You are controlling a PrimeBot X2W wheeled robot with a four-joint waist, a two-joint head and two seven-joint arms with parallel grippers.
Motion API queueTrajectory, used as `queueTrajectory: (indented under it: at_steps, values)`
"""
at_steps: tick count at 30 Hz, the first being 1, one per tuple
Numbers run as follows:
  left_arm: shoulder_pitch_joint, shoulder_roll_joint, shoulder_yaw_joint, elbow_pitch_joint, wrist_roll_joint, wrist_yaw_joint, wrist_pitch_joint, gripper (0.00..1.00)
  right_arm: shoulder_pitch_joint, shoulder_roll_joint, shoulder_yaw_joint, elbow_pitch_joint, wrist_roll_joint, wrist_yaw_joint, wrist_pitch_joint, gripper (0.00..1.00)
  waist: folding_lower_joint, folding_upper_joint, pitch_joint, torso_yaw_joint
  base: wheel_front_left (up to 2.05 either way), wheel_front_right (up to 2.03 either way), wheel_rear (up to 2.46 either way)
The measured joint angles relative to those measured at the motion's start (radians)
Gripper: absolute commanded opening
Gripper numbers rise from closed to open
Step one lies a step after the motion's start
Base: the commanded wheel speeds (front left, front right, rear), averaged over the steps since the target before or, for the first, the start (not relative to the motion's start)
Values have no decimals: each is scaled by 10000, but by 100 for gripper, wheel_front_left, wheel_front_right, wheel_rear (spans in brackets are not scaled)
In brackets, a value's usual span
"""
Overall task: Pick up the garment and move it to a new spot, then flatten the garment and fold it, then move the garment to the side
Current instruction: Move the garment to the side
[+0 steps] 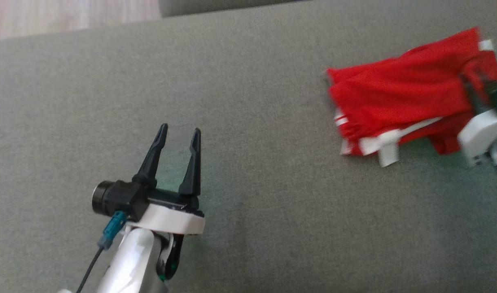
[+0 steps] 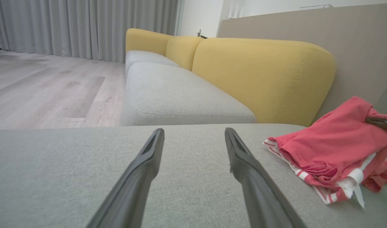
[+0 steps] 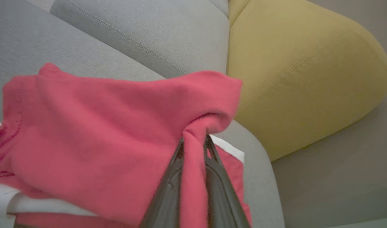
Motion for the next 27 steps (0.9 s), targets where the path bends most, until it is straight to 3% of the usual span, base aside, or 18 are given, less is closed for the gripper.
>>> queueTrajectory:
  at_steps: [6, 19, 20, 21, 27]
  values:
    - [-434, -13, -92, 35, 115, -186, 0, 100, -363, -1175, -909, -341, 86, 0, 732, 0, 2, 0, 787, -224, 0, 0, 0]
    - [-680, -17, 102, 84, 79, -267, 0, 100, -422, -1434, -1856, -44, -31, 2, 1421, 0, 2, -1, 1382, -15, 0, 0, 0]
    - [-680, -17, 105, 128, 69, -268, 0, 100, -421, -1392, -1969, -35, -42, 2, 1455, 96, 2, -1, 1364, -16, 0, 0, 0]
    - [-679, -17, 98, 201, 73, -272, 0, 100, -415, -1333, -2067, -33, -90, 2, 1496, 100, 1, 0, 1323, -25, 0, 0, 0]
    - [-675, -19, 150, 257, 73, -316, 0, 100, -384, -865, -2376, -435, -297, 2, 1384, 100, -1, 0, 959, -117, 0, 0, 0]
